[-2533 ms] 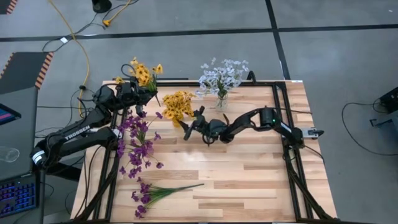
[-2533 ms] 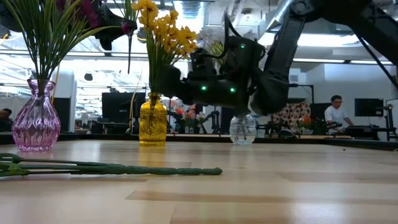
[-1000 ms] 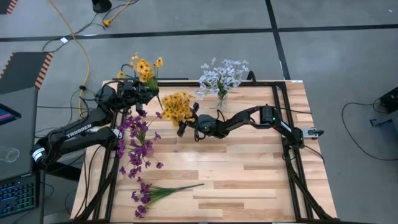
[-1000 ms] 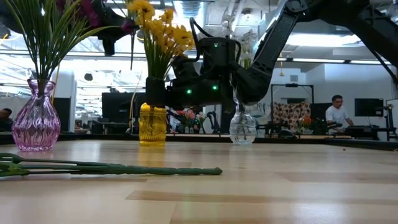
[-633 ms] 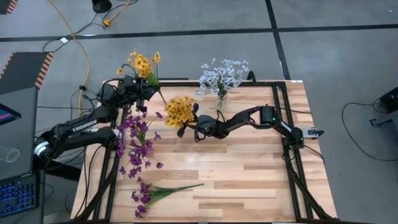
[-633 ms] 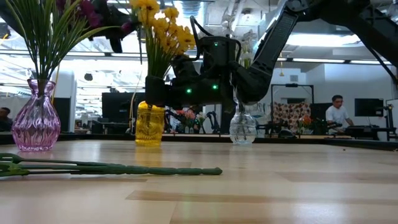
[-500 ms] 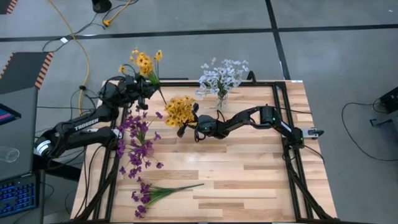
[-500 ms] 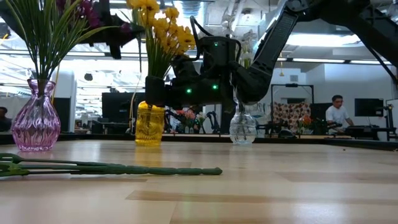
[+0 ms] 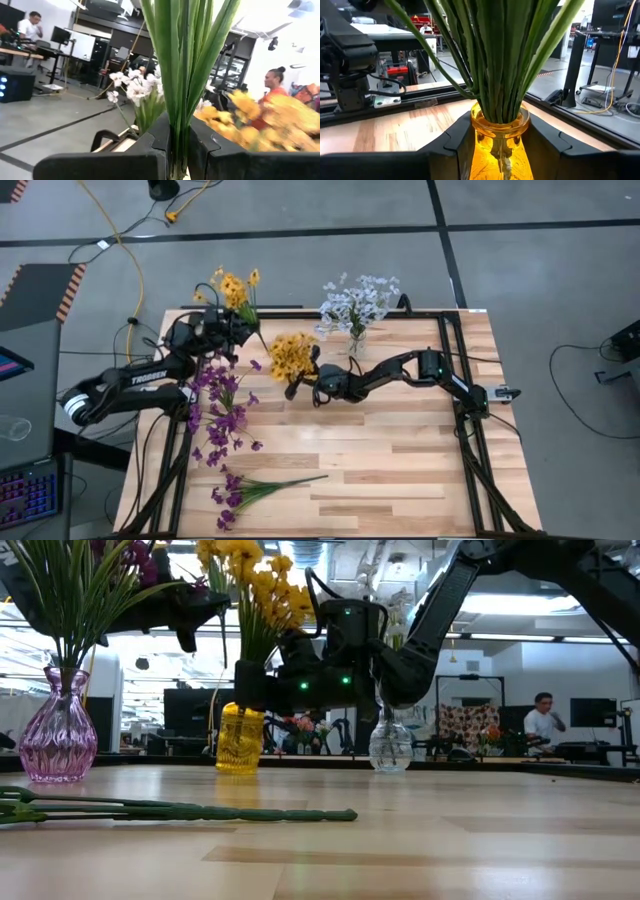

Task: Sort flowers into vase by color
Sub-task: Put the yellow flowers into the yellow vase

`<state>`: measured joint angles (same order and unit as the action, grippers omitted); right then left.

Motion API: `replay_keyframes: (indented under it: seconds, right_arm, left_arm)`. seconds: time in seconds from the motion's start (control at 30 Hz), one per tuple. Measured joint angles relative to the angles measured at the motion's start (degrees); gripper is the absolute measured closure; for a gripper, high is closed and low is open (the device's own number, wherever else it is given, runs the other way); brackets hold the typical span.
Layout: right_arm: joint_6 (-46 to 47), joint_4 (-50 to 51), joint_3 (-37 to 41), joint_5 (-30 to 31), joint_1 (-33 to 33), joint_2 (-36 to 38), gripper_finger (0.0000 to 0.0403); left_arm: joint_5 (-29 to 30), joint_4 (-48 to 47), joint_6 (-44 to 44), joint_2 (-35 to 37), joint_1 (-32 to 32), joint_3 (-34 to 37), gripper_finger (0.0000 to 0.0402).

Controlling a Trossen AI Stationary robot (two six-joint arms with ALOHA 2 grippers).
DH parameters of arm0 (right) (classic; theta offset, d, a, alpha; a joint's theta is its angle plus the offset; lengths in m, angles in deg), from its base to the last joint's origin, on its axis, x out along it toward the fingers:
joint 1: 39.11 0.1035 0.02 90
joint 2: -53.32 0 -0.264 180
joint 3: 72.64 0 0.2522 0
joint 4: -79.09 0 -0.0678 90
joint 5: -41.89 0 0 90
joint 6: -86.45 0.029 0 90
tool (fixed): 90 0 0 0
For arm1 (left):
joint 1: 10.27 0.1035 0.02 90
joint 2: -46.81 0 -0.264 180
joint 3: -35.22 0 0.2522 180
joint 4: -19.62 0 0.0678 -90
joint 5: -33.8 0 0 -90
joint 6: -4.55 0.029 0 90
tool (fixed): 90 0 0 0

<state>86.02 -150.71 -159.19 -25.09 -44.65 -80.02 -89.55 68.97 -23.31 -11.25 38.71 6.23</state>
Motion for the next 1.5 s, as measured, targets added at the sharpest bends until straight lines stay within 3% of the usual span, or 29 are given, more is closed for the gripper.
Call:
replay_keyframes:
  seconds: [0.73,1.0,1.37,1.5]
  right_arm:
    - [0.5,0.0,0.0,0.0,-0.2,0.0,0.0234]
    - [0.5,0.0,0.0,0.0,-0.2,0.0,0.0234]
    - [0.4,0.0,0.0,0.0,-0.2,0.0,0.0234]
    - [0.5,0.4,0.0,-0.1,-0.2,0.3,0.0234]
  left_arm:
    - [2.7,21.2,3.5,-16.9,-5.1,1.3,0.0384]
    - [2.1,23.3,4.8,-20.4,-5.4,1.3,0.0384]
    - [-6.8,24.3,8.7,-21.7,-5.6,1.2,0.0384]
    - [-7.3,21.6,9.6,-21.7,-5.6,1.2,0.0384]
